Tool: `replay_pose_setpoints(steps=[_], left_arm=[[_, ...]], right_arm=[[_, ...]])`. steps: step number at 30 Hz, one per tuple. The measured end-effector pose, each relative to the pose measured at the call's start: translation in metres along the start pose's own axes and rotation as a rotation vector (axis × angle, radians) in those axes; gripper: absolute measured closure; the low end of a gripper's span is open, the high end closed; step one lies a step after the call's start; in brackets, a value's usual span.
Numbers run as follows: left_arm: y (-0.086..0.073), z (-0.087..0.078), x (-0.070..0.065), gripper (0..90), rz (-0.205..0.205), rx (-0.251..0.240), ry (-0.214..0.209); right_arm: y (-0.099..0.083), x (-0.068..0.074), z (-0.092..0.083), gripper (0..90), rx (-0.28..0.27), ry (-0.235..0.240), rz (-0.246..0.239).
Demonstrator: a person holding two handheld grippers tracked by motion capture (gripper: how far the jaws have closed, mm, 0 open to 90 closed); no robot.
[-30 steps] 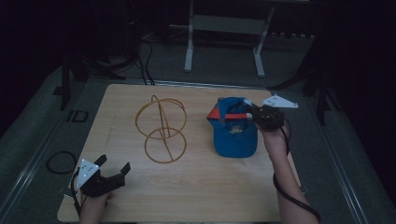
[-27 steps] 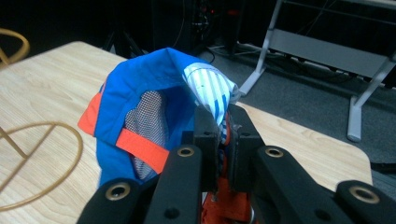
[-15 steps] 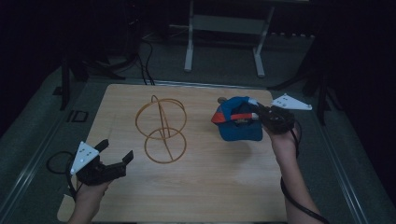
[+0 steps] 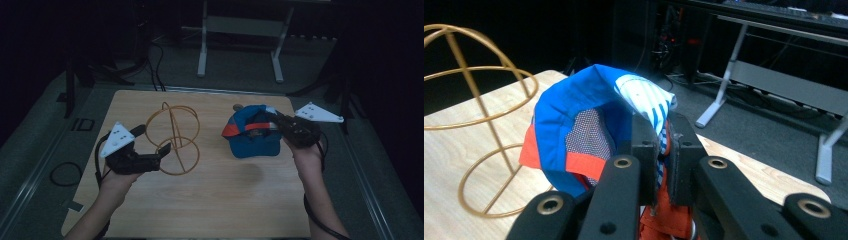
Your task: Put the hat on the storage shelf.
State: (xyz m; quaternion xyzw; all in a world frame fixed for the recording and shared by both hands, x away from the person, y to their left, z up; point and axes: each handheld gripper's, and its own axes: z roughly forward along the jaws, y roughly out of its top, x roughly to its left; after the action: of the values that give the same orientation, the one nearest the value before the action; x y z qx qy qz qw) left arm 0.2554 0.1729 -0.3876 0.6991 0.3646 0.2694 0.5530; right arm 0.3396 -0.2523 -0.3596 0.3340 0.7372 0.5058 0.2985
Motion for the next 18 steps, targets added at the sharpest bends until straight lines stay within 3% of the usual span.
replay_pose_setpoints(steps=[2, 10, 17, 18], left_arm=[[0.010, 0.007, -0.005, 5.6, 0.035, 0.005, -0.024], [0.030, 0.038, -0.021, 6.9, 0.078, 0.040, -0.097], [0.040, 0.066, -0.039, 11.0, 0.128, 0.064, -0.123], [0.044, 0.076, -0.047, 11.0, 0.148, 0.076, -0.151]], right_arm=[[0.002, 0.003, -0.002, 84.3, -0.005, 0.006, -0.001], [0.002, 0.016, -0.005, 84.3, -0.012, 0.041, -0.021], [0.002, 0.024, -0.004, 84.3, -0.012, 0.059, -0.028], [0.002, 0.026, -0.004, 84.2, -0.011, 0.064, -0.032]])
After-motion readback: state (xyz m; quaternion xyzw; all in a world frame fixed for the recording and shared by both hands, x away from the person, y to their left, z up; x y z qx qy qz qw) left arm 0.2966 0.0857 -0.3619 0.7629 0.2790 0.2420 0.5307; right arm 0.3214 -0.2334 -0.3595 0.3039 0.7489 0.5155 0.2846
